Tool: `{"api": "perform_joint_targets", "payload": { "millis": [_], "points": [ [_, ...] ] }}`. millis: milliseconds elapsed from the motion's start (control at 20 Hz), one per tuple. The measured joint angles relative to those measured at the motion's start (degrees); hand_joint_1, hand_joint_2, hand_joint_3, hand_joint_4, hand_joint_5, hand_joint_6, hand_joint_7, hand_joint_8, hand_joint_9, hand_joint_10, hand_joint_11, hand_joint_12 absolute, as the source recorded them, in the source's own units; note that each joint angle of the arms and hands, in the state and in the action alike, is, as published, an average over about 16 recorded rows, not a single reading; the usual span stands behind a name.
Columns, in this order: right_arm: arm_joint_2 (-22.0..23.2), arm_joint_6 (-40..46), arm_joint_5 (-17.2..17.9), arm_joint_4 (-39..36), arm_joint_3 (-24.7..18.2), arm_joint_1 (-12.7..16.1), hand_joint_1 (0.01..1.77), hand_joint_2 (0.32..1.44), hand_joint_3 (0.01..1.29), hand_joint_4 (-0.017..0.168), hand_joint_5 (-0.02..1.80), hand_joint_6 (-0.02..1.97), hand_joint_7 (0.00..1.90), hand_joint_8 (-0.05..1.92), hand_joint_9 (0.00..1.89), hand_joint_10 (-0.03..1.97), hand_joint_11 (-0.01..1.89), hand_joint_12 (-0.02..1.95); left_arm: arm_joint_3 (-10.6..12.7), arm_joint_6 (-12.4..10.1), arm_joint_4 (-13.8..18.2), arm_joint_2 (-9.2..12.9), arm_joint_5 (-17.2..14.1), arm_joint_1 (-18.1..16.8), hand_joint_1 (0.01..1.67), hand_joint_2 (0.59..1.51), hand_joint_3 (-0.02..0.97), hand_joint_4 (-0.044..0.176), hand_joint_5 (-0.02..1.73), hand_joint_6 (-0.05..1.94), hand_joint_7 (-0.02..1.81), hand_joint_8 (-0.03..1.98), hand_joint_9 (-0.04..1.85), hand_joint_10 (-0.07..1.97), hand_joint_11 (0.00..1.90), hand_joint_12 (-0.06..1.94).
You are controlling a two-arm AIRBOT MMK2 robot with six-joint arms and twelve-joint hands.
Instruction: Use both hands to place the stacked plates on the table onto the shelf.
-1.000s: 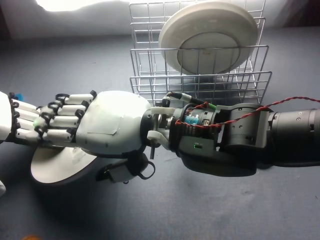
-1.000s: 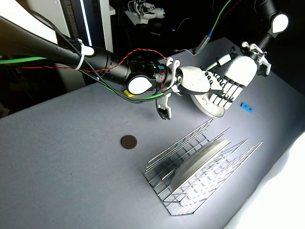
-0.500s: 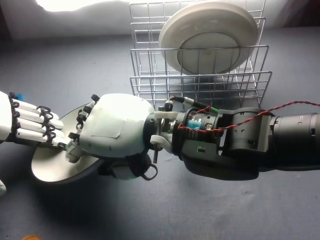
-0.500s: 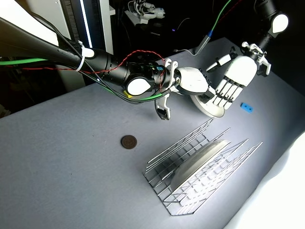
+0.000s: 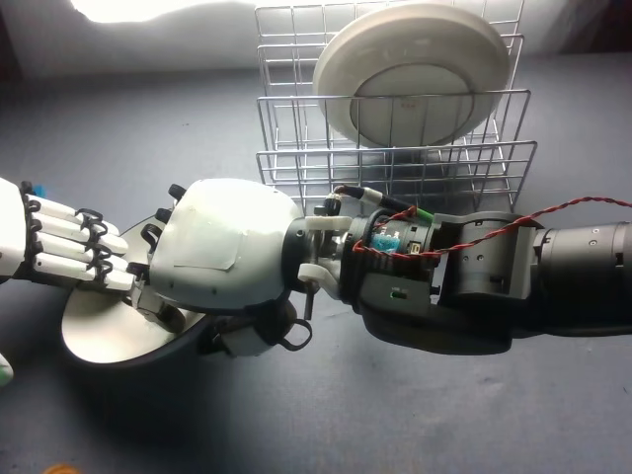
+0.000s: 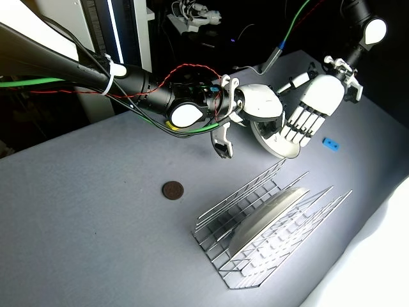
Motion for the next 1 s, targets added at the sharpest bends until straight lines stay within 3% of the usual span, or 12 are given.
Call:
{"api": "perform_joint_targets", "payload": {
  "millis": [250, 750, 1000],
  "points": [
    [0.1, 0.0, 0.1, 0.0, 0.2, 0.0, 1.13, 0.98, 0.01, 0.012, 0.99, 0.73, 1.13, 0.64, 1.35, 0.05, 1.0, 1.03, 0.5, -0.5, 0.2, 0.3, -0.5, -2.6, 0.01, 1.112, 0.011, -0.004, 0.0, 0.0, 0.02, -0.01, -0.01, -0.02, 0.02, -0.01],
    [0.2, 0.0, 0.0, -0.1, 0.9, 0.0, 1.13, 0.97, 0.01, 0.01, 1.0, 0.81, 1.14, 0.68, 1.37, 0.02, 0.99, 1.01, 1.2, -1.5, -0.1, 2.7, -2.4, -9.8, 0.01, 1.107, 0.01, 0.0, 0.01, 0.02, 0.02, -0.01, 0.02, 0.01, 0.02, -0.01],
    [0.3, 0.1, -0.1, -0.1, 1.3, 0.0, 1.13, 0.97, 0.01, 0.009, 1.0, 0.85, 1.14, 0.69, 1.36, 0.02, 1.0, 1.01, 0.6, -1.7, -0.1, 4.2, -3.6, -11.3, 0.01, 1.103, 0.01, -0.002, 0.01, 0.02, 0.02, -0.01, 0.02, 0.01, 0.02, -0.01]
  ]
}}
